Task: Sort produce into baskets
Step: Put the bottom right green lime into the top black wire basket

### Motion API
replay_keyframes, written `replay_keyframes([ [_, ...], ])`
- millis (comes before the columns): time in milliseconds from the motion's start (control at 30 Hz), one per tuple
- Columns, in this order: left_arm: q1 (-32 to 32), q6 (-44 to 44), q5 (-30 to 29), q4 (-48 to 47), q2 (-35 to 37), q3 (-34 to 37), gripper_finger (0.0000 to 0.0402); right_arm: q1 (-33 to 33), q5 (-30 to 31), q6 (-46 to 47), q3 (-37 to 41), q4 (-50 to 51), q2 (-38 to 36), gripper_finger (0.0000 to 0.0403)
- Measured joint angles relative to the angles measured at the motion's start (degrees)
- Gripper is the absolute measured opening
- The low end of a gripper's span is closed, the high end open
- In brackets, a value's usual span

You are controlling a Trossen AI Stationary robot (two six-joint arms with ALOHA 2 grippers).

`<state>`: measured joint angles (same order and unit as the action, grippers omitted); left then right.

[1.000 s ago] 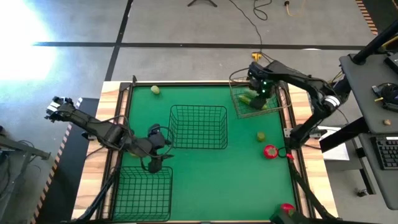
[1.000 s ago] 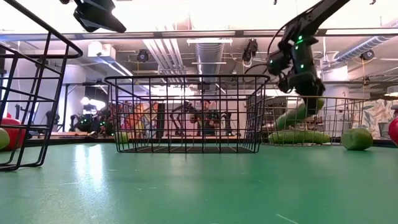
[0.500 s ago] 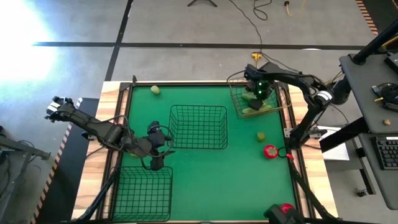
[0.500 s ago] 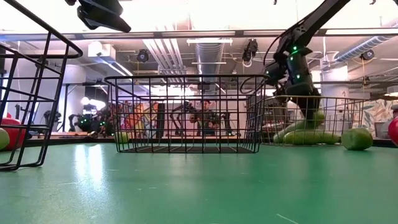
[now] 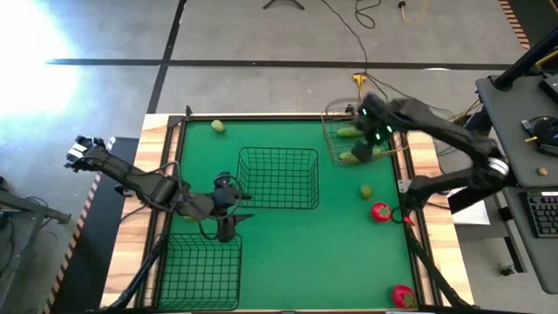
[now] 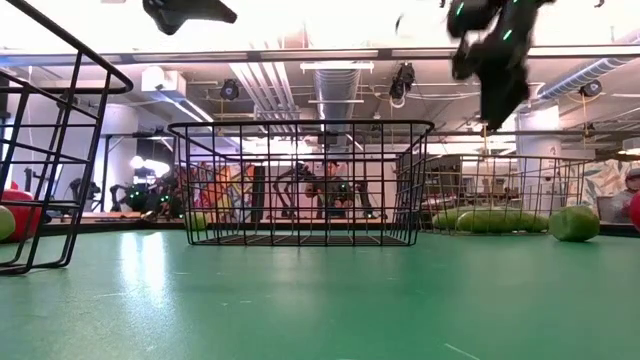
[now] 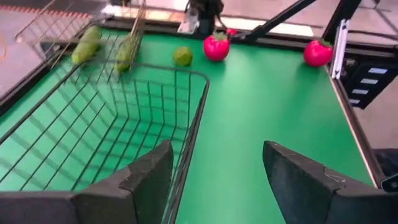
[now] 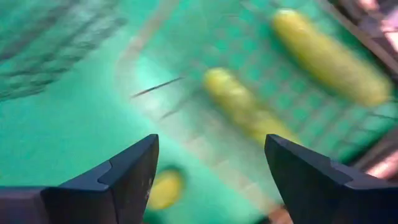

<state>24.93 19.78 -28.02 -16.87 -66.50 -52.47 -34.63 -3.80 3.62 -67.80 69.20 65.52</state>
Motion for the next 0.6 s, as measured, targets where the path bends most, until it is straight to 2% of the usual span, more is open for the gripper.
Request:
replay_keyframes([
  [200,-0.02,-4.48,0.01,2.72,-3.26,-0.33,0.0231,20.69,0.31,20.61,7.82,-0.15,-8.37,0.0277],
  [367,0.01,-4.0,0.04,4.79,-4.8,-0.48,0.0231,35.01,4.8,32.86,15.24,-0.61,-10.73,0.0281],
  [467,0.2,-3.67,0.09,5.78,-5.94,-0.48,0.0231,39.84,6.72,43.06,19.54,-2.53,-10.59,0.0292],
  [600,0.2,-4.0,0.11,5.71,-7.33,-0.48,0.0231,42.08,8.51,52.94,24.98,-7.54,-8.54,0.0309],
])
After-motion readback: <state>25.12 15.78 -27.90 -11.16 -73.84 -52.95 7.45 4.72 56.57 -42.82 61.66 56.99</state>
